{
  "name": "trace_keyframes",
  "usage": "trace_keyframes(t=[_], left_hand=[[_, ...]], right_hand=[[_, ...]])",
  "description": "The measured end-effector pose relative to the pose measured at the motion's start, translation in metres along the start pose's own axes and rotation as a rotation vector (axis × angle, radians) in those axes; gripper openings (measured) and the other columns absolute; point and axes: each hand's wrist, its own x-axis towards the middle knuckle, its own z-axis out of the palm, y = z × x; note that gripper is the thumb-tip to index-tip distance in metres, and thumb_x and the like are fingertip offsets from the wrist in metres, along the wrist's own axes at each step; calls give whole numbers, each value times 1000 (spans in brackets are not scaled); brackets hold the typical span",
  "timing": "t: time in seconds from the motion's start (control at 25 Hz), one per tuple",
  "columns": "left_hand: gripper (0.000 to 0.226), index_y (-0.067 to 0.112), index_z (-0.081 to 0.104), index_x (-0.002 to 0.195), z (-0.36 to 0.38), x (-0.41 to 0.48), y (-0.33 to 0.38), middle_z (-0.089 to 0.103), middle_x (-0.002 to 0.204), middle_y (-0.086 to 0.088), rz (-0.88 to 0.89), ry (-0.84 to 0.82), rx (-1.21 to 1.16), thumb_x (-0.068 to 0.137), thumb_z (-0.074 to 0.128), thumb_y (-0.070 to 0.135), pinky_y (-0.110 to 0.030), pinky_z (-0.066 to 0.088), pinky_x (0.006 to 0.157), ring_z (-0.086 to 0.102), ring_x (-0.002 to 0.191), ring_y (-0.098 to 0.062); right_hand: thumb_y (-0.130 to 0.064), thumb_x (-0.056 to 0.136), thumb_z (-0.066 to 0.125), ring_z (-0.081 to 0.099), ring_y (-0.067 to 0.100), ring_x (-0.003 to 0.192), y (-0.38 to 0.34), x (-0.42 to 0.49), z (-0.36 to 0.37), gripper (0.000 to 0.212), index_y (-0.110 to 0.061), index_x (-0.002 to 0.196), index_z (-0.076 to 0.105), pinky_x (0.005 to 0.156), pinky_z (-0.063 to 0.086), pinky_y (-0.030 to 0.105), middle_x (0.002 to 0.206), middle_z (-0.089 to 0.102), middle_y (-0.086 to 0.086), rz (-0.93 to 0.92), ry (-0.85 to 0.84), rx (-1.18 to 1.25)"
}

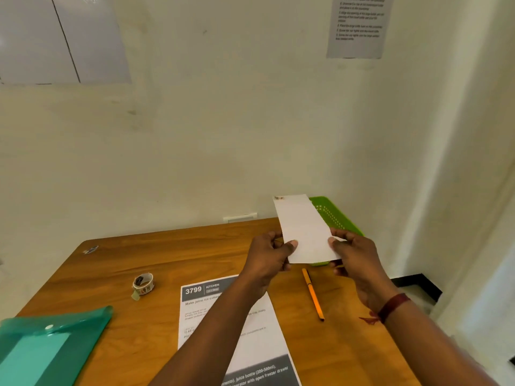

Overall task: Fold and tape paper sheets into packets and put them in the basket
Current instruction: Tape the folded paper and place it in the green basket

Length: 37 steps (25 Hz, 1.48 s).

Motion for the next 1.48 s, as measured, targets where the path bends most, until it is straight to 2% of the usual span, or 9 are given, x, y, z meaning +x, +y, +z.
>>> trace_keyframes(t=[0.12, 0.32, 0.48, 0.68, 0.8, 0.88, 1.0, 1.2, 1.48], left_hand=[[41, 4, 56, 129, 13, 24, 7, 61, 78, -3, -37, -67, -71, 90, 68, 6, -22, 52, 55, 58, 54, -8], [68, 3, 41, 144, 37, 74, -1, 65, 93, -11, -131, -165, -68, 83, 73, -1, -26, 56, 65, 62, 61, -13], [78, 1, 32, 147, 61, 101, -13, 49, 136, -18, -194, -131, -49, 81, 73, -5, -24, 56, 57, 63, 66, -17], [71, 1, 37, 143, 74, 123, -23, 48, 133, -19, -245, -10, -13, 82, 72, -6, -20, 54, 49, 64, 74, -24], [64, 6, 53, 132, 76, 132, -38, 59, 124, -14, -149, 170, 98, 75, 81, 2, -29, 60, 58, 68, 95, -31], [61, 11, 59, 125, 76, 132, -48, 68, 107, -11, -77, 250, 162, 71, 85, 12, -39, 61, 73, 69, 91, -26], [51, 13, 62, 122, 76, 123, -52, 70, 92, -4, 14, 308, 248, 77, 82, 25, -28, 55, 78, 67, 87, -18], [40, 17, 63, 124, 70, 111, -57, 70, 102, -1, 117, 309, 411, 88, 65, 33, -30, 56, 75, 67, 89, -15], [50, 22, 52, 138, 31, 80, -62, 61, 128, -1, 290, 274, 650, 90, 61, 34, -27, 49, 85, 60, 111, -17]], right_hand=[[-15, 97, 56, 61, 24, 69, -6, 31, -11, 27, -16, 124, 60, 55, 54, 31, 98, 66, 3, -10, 23, -52], [-14, 97, 57, 57, 20, 63, -5, 88, -31, 28, -9, 124, 63, 54, 51, 29, 90, 67, 8, -11, 72, -195], [-14, 97, 57, 57, 20, 58, 10, 119, -41, 28, -10, 124, 64, 51, 50, 28, 86, 66, 8, -16, 80, -312], [-20, 95, 59, 59, 17, 56, 32, 154, -42, 24, -14, 117, 68, 46, 45, 25, 85, 68, 5, -77, 102, -521], [-25, 94, 62, 61, 19, 68, 48, 169, -37, 21, -12, 106, 73, 64, 48, 29, 91, 72, 8, -150, 100, -662], [-28, 94, 62, 62, 24, 70, 56, 174, -34, 26, -8, 86, 75, 62, 43, 30, 79, 71, 12, -197, 81, -771], [-32, 97, 56, 57, 24, 60, 62, 174, -30, 39, -9, 70, 69, 49, 30, 27, 55, 58, 6, -256, 109, -869], [-42, 96, 49, 62, 26, 80, 61, 156, -25, 32, -23, 110, 70, 64, 45, 31, 93, 59, 5, -342, 218, -1024], [-44, 95, 50, 55, 20, 114, 59, 102, 4, 44, -22, 132, 56, 81, 51, 31, 123, 60, -1, -727, 5, -1153]])
